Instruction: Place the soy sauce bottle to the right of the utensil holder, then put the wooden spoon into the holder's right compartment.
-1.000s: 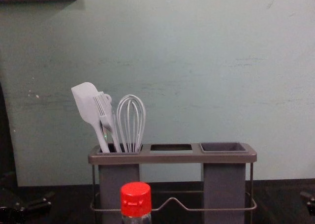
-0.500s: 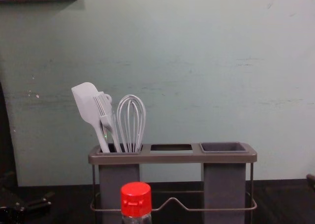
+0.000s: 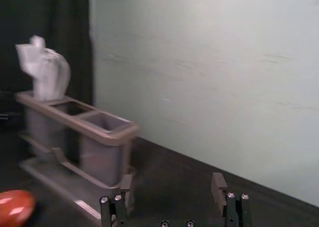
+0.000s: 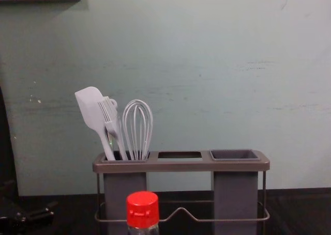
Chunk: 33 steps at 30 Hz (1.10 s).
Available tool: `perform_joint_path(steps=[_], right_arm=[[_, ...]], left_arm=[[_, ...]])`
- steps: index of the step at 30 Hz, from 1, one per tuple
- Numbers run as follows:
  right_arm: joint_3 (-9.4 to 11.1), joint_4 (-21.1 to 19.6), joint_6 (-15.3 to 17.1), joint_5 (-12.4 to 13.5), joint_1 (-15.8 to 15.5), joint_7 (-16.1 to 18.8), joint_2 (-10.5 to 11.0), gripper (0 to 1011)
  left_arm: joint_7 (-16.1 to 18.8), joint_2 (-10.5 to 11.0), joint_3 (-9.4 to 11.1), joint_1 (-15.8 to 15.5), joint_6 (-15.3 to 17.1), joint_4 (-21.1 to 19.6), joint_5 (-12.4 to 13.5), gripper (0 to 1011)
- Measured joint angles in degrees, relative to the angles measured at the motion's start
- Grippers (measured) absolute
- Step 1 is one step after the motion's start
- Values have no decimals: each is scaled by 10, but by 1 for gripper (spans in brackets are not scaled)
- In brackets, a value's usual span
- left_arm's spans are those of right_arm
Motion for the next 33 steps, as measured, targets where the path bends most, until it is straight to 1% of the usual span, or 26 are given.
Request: perform_joint_path(steps=[1, 2, 3, 4, 7, 8, 9, 10, 14, 17, 18, 20, 21, 25, 29, 30, 33], right_arm=[[0, 0, 0, 0, 0, 0, 0, 1003], [3, -9, -5, 16, -11, 21, 6, 1003], [4, -13, -6, 23, -16, 33, 9, 1002], [5, -21, -8, 35, -24, 54, 14, 1003], [3, -30, -9, 52, -32, 85, 20, 1002], [0, -34, -9, 62, -33, 107, 22, 1003], [-2, -35, -9, 66, -33, 117, 22, 1003], [-10, -36, -4, 73, -30, 135, 21, 1003], [-26, -36, 9, 81, -16, 167, 12, 1003], [-46, -30, 24, 83, 3, 191, -5, 1003], [-57, -25, 31, 83, 14, 202, -14, 1003], [-66, -21, 37, 81, 24, 210, -23, 1003], [-76, -17, 44, 78, 34, 219, -32, 1003], [-93, -7, 57, 70, 56, 236, -52, 1002], [-109, -1, 68, 60, 73, 245, -65, 1003], [-115, 0, 70, 51, 79, 246, -68, 1003], [-123, 3, 71, 40, 86, 248, -72, 1003]], left_arm=[[0, 0, 0, 0, 0, 0, 0, 1005], [0, 0, 0, 0, 0, 0, 0, 1005], [0, 0, 0, 0, 0, 0, 0, 1005], [0, 0, 0, 0, 0, 0, 0, 1005], [0, 0, 0, 0, 0, 0, 0, 1005], [0, 0, 0, 0, 0, 0, 0, 1005], [0, 0, 0, 0, 0, 0, 0, 1005], [0, 0, 0, 0, 0, 0, 0, 1005], [0, 0, 0, 0, 0, 0, 0, 1005], [0, 0, 0, 0, 0, 0, 0, 1005], [0, 0, 0, 0, 0, 0, 0, 1005], [0, 0, 0, 0, 0, 0, 0, 1005], [0, 0, 0, 0, 0, 0, 0, 1005], [0, 0, 0, 0, 0, 0, 0, 1005], [0, 0, 0, 0, 0, 0, 0, 1005], [0, 0, 0, 0, 0, 0, 0, 1005], [0, 0, 0, 0, 0, 0, 0, 1005]])
